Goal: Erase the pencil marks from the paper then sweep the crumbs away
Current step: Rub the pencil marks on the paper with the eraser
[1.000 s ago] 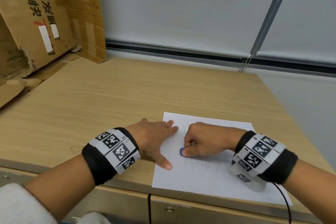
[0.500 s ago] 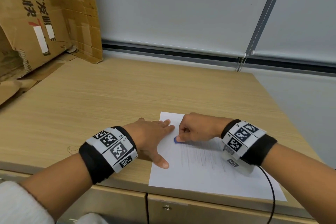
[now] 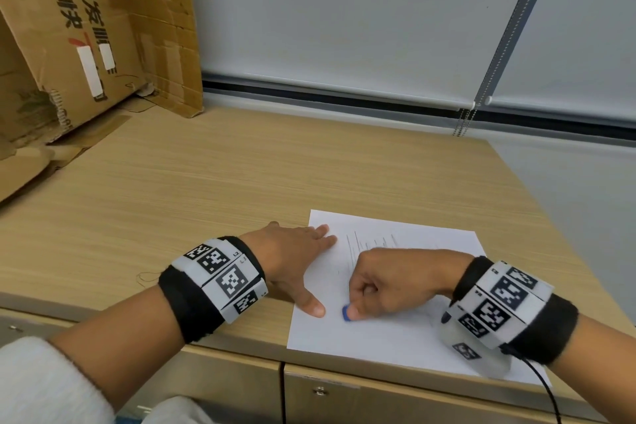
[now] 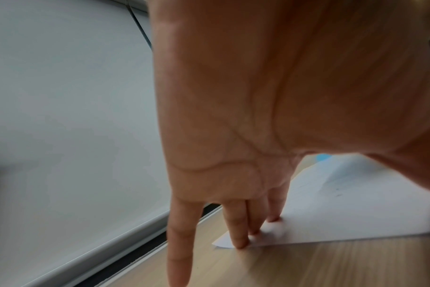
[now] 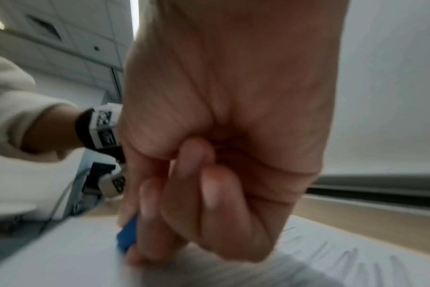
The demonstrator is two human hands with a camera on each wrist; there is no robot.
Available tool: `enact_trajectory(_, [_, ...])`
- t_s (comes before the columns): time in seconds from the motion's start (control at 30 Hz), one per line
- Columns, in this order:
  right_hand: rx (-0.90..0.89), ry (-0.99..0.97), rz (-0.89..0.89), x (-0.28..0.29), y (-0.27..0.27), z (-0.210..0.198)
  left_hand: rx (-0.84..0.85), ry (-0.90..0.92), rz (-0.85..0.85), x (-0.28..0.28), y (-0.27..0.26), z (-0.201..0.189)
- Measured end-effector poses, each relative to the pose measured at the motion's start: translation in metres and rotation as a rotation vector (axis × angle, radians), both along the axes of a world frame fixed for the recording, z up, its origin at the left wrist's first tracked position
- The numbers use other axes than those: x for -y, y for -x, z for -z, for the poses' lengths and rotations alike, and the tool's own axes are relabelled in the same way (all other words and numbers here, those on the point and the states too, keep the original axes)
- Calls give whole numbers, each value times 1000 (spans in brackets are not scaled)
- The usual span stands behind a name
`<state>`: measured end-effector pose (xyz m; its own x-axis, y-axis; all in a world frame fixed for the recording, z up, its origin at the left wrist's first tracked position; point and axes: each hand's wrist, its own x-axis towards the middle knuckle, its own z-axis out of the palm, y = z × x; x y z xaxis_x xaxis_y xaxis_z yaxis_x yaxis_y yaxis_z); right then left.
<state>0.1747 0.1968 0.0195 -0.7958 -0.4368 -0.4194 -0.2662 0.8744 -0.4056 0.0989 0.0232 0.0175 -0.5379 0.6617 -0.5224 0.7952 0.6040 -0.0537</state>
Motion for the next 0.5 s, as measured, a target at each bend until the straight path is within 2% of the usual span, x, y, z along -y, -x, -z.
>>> enact_trajectory(0.07, [9,-5,8,0,1,-2,-1,2,2,0,-1,-1])
enact_trajectory(0.17, [-100,-40,56,-5,8,-5,-1,3,6,0,-1,-1])
enact_trajectory(0.3, [38,-24,-17,1,-1,-4,-5,-9,1,0,0,1])
enact_trajectory(0.43, [-76,-48,62,-3,11,-6,-8,8,7,-1,-1,-1])
enact_trajectory(0.5, [-71,-45,59,-4,8,-4,-5,9,1,-1,0,0])
